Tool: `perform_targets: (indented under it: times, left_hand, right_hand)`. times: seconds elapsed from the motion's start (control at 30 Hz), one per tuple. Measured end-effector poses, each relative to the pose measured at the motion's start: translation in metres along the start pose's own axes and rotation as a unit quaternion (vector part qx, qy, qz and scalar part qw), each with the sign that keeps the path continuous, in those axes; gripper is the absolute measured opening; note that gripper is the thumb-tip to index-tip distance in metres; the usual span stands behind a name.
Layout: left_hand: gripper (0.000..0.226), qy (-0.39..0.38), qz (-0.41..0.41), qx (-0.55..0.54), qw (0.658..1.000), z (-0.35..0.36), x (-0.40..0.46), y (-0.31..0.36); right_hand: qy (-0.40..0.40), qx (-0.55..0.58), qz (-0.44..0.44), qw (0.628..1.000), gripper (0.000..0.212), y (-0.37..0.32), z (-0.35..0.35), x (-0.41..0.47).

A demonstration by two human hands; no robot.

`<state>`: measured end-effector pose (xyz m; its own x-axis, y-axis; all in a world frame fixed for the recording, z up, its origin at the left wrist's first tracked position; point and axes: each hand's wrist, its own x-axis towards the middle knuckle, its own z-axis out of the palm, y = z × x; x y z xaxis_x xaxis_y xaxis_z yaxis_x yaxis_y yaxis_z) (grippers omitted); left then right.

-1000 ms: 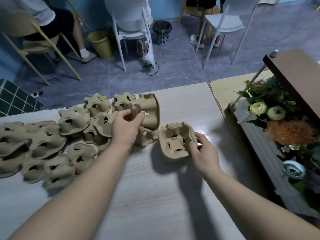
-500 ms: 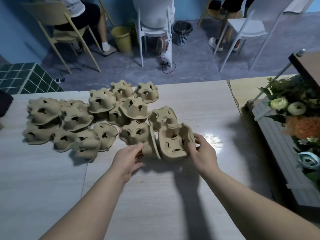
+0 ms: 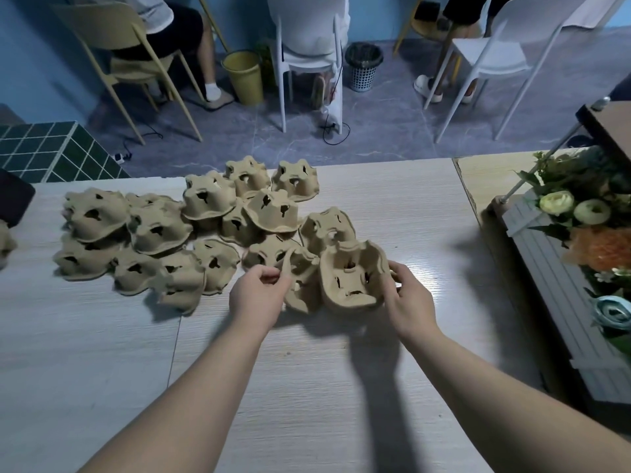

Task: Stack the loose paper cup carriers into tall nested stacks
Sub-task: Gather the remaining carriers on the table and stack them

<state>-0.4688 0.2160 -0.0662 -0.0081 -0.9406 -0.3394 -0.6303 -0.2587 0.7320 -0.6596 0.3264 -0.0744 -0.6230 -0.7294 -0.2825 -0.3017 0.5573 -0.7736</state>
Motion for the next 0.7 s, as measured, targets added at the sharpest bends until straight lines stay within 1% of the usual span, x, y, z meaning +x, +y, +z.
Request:
perform_targets:
  times: [0.1,0.2,0.3,0.37,0.4,0.47,0.53,0.63,0.7]
  left_hand:
    - [0.015,0.002,-0.001,0.037,0.999,-0.004,0.001,-0.001]
    - [0.011,0.028,0.004,0.008,1.0,-0.013,0.001,-0.006]
    - [0.011,0.079,-0.003,-0.087,0.993,-0.029,0.002,-0.011]
    - [0.01,0.099,-0.019,-0.181,0.978,-0.038,0.0,-0.007]
    - [0.009,0.096,-0.036,-0.237,0.966,-0.04,-0.001,-0.002]
    - [0.012,0.065,-0.061,-0.319,0.943,-0.038,-0.005,0.011]
    - [0.014,0.007,-0.06,-0.351,0.934,-0.031,-0.011,0.024]
    - [0.012,-0.075,-0.056,-0.342,0.935,-0.015,-0.019,0.036]
    - [0.011,-0.105,-0.052,-0.317,0.941,-0.002,-0.026,0.038]
  right_hand:
    - [0.002,-0.008,0.001,1.0,0.03,0.001,-0.001,0.0]
    - [0.004,-0.019,0.004,1.0,0.028,0.003,-0.002,0.0]
    - [0.005,-0.014,0.004,1.0,0.027,0.003,-0.003,0.0]
    - [0.006,-0.01,0.002,1.0,0.027,0.004,-0.002,0.0]
    - [0.007,-0.008,0.002,1.0,0.027,0.004,-0.002,0.0]
    - [0.008,-0.006,0.002,1.0,0.027,0.004,-0.002,0.0]
    - [0.007,-0.004,0.0,1.0,0.027,0.005,-0.002,0.001]
    - [0.006,-0.001,0.005,1.0,0.027,0.006,-0.003,0.001]
    - [0.006,-0.006,0.0,1.0,0.028,0.007,-0.005,0.0]
